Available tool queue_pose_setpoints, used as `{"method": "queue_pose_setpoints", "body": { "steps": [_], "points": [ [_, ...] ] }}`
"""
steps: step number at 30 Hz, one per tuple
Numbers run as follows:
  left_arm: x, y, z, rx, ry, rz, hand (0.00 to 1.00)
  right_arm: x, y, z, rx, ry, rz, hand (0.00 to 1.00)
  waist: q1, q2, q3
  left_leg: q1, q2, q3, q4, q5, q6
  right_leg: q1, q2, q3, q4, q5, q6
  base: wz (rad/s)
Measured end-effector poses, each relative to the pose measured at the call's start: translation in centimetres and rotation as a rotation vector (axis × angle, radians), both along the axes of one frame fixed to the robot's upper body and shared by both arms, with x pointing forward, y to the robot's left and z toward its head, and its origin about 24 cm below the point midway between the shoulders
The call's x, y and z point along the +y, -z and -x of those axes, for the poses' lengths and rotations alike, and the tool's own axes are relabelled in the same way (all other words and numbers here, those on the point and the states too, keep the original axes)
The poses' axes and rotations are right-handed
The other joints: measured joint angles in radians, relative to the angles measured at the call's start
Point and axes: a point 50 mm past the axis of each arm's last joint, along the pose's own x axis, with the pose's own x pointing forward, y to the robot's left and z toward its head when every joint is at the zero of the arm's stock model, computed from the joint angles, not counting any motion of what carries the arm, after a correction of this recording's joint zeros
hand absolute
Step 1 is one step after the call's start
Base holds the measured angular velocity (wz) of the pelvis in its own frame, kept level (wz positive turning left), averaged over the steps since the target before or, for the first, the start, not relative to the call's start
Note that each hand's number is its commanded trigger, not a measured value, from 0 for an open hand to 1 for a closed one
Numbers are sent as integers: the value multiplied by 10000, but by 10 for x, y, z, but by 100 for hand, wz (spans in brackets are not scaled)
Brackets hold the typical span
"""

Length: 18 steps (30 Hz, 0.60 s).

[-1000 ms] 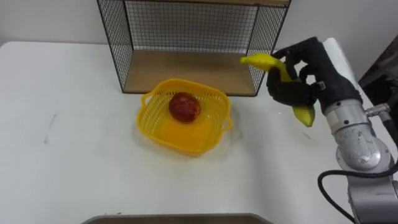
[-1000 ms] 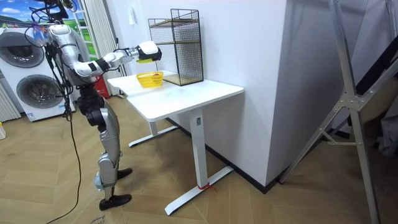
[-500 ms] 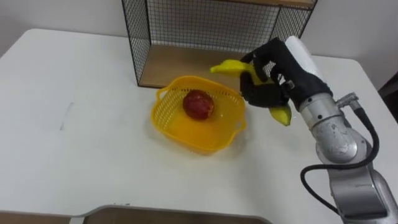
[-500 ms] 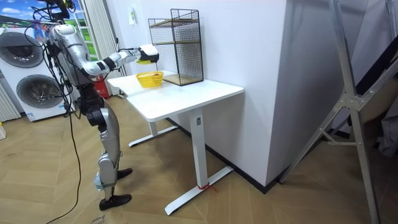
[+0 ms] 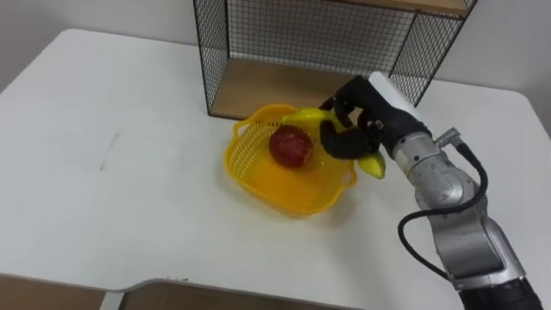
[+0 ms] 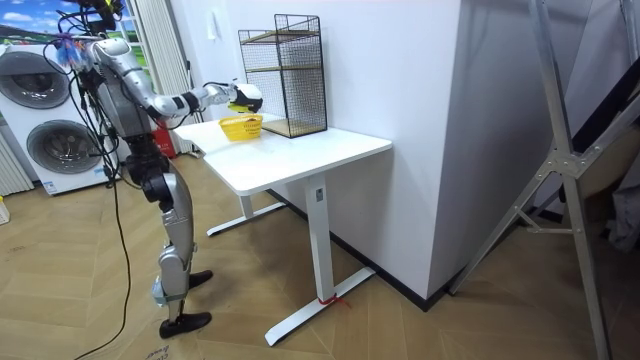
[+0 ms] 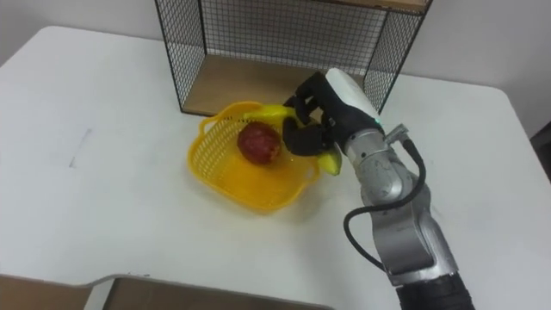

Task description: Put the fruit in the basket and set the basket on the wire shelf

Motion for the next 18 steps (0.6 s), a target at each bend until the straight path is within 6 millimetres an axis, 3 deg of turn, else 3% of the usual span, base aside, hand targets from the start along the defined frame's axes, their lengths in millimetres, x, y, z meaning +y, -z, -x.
{"method": "queue_pose_setpoints", "body": {
  "steps": [9,11,12,13,18],
  "points": [
    [0,-1,-3,-75,247,-22,0,-2,11,-9,581,217,-651,100,24,-86,9,-140,-23,-241,138,-1,0,40,5,-251,1,0,0,8],
    [0,-1,-4,-64,237,-40,0,-3,14,-9,737,277,-687,50,39,-67,22,-191,-22,-253,175,-2,0,18,11,-257,3,0,0,4],
    [0,-1,-4,-55,233,-40,0,-3,14,-9,743,275,-703,6,60,-56,29,-214,-22,-256,184,-2,0,23,12,-260,4,0,0,0],
    [0,-1,-4,-60,245,-52,0,-3,14,-9,733,287,-763,0,66,-45,37,-291,-21,-262,227,-2,0,25,14,-264,0,0,0,0],
    [3,-2,-4,41,292,-186,0,-4,11,-17,648,429,-867,0,80,-25,52,-366,-23,-342,303,-2,0,22,29,-296,3,0,0,4]
  ]
}}
